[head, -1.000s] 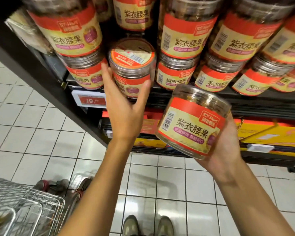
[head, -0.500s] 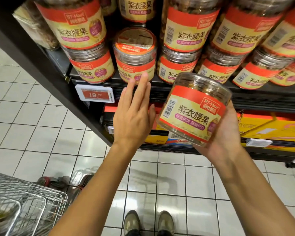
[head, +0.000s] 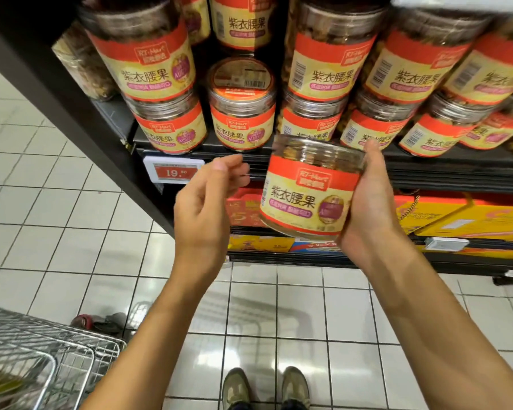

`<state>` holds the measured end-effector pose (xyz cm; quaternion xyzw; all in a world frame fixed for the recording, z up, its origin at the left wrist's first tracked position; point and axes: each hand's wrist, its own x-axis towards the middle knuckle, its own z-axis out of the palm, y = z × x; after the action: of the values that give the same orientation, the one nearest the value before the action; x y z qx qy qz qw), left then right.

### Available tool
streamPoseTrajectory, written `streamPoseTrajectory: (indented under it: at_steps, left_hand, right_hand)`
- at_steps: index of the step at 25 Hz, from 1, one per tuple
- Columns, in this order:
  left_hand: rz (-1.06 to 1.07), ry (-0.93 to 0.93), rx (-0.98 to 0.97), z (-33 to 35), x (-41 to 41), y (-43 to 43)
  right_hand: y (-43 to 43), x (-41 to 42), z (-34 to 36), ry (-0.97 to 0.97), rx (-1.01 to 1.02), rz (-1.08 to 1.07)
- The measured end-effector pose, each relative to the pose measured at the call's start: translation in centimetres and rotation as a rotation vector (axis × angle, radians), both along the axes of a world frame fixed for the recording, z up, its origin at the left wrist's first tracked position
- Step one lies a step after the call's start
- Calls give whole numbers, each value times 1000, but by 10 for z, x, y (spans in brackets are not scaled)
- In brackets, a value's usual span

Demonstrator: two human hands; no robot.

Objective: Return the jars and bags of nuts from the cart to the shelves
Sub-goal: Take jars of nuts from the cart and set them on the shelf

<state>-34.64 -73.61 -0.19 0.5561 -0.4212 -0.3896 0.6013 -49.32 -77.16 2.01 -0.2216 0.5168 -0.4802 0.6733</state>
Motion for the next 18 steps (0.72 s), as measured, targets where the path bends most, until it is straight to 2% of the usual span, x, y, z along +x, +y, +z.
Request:
streamPoseTrajectory:
  at_steps: [1, 3, 5, 7, 10, 11, 13, 18]
  left_hand:
    - [-95, 60, 5, 10, -1, 3]
    - [-222, 12, -17, 25, -7, 5]
    - [-129, -57, -31, 33, -11, 4]
    - [-4, -101, -68, 33, -10, 2]
    - [98, -136, -178, 32, -8, 1]
    - [133, -127, -207, 34, -9, -2]
    - [149, -82, -249, 40, -10, -8]
    - [-26, 141, -346, 44, -3, -17]
  right_hand:
    - [-1, 8, 6, 47, -35, 6]
    - [3, 19, 12, 94, -142, 83]
    - [9, 27, 17, 81, -298, 220]
    - [15, 29, 23, 35, -383, 271]
    - [33, 22, 23, 209, -460, 116]
    - [42, 21, 21, 254, -474, 62]
    - [57, 25, 18, 239, -561, 101]
    - [29, 30, 29, 163, -624, 150]
